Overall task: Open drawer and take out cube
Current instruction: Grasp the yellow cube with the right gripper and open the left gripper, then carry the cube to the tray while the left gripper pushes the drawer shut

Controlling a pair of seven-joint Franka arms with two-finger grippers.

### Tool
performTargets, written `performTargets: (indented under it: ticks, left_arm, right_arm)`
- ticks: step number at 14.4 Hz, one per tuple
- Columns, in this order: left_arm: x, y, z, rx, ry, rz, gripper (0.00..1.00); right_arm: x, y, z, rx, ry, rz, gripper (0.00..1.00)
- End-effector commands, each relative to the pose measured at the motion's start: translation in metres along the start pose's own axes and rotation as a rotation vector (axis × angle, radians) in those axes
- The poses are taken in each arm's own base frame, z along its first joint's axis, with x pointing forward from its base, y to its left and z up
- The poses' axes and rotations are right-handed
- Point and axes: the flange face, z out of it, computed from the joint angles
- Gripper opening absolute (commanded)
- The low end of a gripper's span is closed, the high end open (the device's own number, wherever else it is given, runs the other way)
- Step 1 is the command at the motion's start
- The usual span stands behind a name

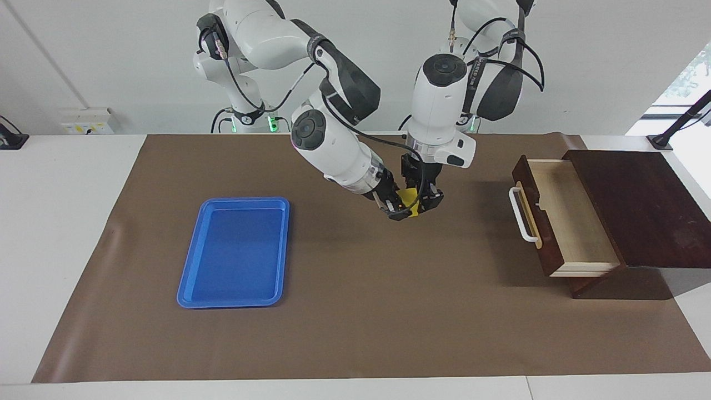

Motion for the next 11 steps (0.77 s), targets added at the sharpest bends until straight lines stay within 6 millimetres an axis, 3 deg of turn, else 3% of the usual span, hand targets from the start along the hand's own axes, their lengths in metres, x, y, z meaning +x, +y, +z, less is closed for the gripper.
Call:
performTargets:
  ticks: [1,5,8,11]
  left_arm:
    - [0.040,0.025,0.008,0.034,0.040,0.060,1.00]
    - [0.102,0.059,0.028,0.083,0.067,0.168,1.00]
    - [0.154,0.073,0.051,0.104,0.068,0.296,1.00]
    - [0.204,0.093,0.065,0.074,0.068,0.361,1.00]
  right_arm:
    - [0.000,0.003,-0.008,-0.009,-0.019,0.008,0.00]
    - [0.000,0.002,-0.008,-0.006,-0.012,0.005,0.00]
    - [0.004,0.001,-0.011,-0.007,-0.018,0.014,0.00]
    - [0.032,-0.009,-0.048,0.034,-0.029,0.029,0.00]
